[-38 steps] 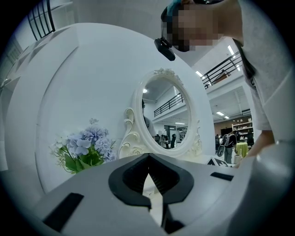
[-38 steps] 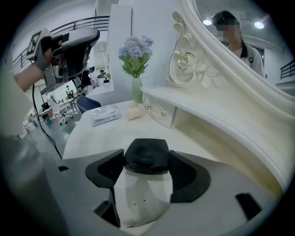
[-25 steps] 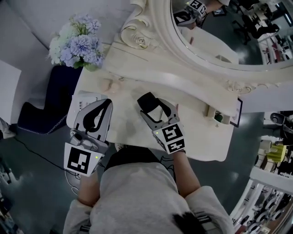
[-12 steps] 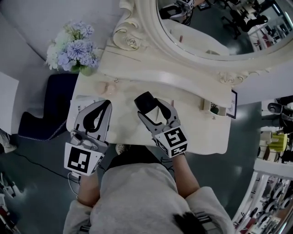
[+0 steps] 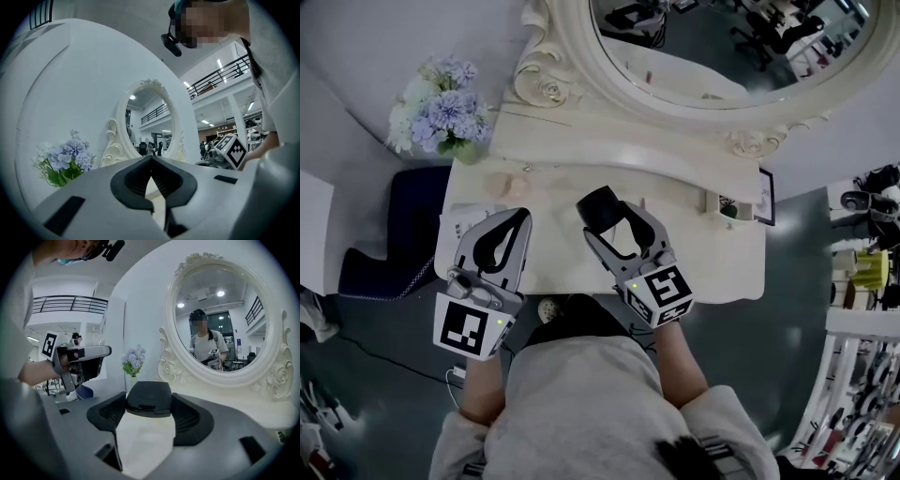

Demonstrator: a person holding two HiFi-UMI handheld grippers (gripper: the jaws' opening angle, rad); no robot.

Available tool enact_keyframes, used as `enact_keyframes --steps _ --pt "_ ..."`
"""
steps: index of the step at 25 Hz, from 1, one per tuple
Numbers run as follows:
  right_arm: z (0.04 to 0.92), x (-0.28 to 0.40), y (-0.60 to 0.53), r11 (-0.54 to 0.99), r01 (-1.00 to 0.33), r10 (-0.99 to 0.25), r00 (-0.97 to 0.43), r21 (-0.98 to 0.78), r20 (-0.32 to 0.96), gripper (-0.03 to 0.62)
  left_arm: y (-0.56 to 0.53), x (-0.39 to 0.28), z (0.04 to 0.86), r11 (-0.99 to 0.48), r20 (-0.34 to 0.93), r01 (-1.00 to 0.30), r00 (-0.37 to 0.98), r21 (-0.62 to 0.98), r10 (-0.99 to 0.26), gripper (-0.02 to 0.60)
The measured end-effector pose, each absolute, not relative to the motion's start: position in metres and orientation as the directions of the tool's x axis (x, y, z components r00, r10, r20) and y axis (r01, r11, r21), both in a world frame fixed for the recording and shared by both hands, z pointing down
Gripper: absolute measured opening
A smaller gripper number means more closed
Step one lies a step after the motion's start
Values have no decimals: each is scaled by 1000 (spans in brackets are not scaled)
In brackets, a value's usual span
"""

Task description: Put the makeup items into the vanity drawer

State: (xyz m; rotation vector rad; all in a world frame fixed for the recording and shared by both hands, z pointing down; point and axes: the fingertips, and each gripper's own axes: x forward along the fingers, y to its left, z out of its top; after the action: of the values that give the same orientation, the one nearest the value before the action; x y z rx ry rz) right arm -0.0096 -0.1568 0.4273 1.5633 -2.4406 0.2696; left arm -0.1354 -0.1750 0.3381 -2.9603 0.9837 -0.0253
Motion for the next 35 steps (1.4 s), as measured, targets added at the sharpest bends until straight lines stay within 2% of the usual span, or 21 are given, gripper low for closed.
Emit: enact_keyframes --steps 5,20,35 --pt "413 1 -142 360 -932 -900 -355 -27 251 308 -166 -127 321 -817 -68 -576 816 -17 -574 14" --pt "387 61 -104 200 -979 -966 -202 -28 163 308 -145 -85 303 -872 -100 -487 871 -55 -481 14" --pt "391 170 -71 98 -995 -978 -101 -21 185 308 -123 2 299 -895 -108 -445 892 -40 -439 14"
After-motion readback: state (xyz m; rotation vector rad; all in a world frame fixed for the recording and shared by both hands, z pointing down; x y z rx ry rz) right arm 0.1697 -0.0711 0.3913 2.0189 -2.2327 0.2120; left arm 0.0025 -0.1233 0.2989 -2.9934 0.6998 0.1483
